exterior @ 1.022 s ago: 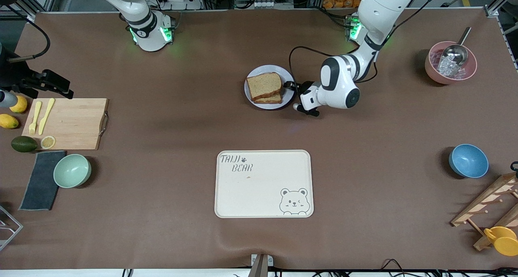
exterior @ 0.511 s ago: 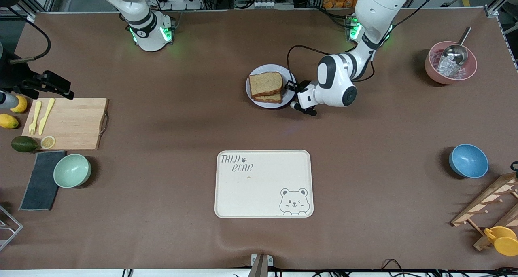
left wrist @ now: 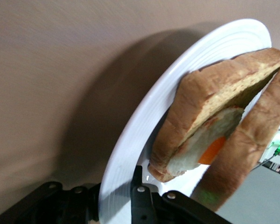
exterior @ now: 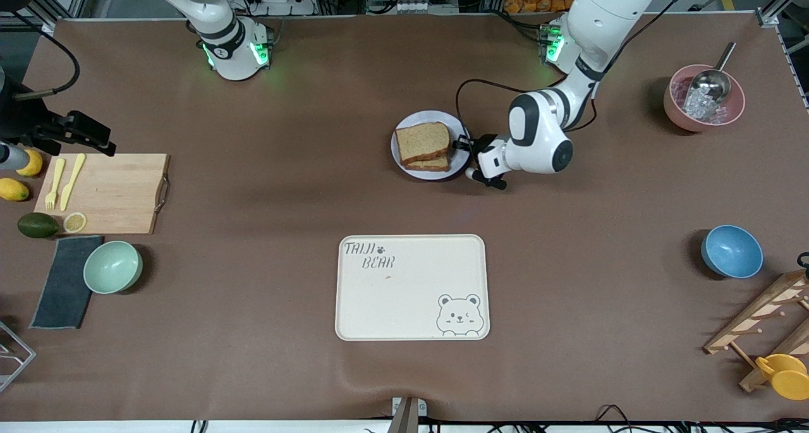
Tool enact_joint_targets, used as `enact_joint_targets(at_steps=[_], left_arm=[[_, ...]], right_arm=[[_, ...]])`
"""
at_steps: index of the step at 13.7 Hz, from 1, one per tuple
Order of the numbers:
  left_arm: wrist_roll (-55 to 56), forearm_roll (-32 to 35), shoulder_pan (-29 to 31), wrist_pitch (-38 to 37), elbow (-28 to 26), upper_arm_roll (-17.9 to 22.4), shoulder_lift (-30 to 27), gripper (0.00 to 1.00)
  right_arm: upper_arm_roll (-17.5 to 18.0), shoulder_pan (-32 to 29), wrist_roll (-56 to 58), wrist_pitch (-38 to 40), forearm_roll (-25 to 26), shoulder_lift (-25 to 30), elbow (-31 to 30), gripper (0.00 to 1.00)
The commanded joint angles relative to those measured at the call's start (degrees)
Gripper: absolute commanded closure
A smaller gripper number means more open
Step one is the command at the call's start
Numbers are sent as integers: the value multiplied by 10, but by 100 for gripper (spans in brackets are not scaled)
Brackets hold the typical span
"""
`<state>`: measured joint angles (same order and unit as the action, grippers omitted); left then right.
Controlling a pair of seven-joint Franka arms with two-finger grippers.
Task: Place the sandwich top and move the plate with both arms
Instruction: 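Slide the plate with the left gripper onto the white bear tray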
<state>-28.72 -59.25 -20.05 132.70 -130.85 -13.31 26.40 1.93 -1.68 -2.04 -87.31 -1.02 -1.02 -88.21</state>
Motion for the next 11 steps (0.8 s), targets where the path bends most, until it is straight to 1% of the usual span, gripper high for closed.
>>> enact_joint_targets(at_steps=[1, 4, 6, 7, 9, 11], left_arm=[[-13, -19, 22, -6, -6, -7, -20, 100], [-7, -56, 29, -36, -2, -7, -36, 100], [1, -82, 28, -37, 14, -7, -31, 100], [17, -85, 27, -37, 20, -7, -30, 100], [78, -84, 27, -37, 50, -4, -28, 100], [144, -83, 23, -34, 104, -1, -5, 100]], right_arm=[[3, -3, -12, -3, 4, 1, -1, 0], [3, -5, -12, -3, 3, 1, -1, 0], [2, -5, -12, -3, 2, 1, -1, 0], [2, -6, -12, -3, 2, 1, -1, 0], [2, -5, -12, -4, 2, 1, -1, 0], [2, -4, -13, -5, 2, 1, -1, 0]])
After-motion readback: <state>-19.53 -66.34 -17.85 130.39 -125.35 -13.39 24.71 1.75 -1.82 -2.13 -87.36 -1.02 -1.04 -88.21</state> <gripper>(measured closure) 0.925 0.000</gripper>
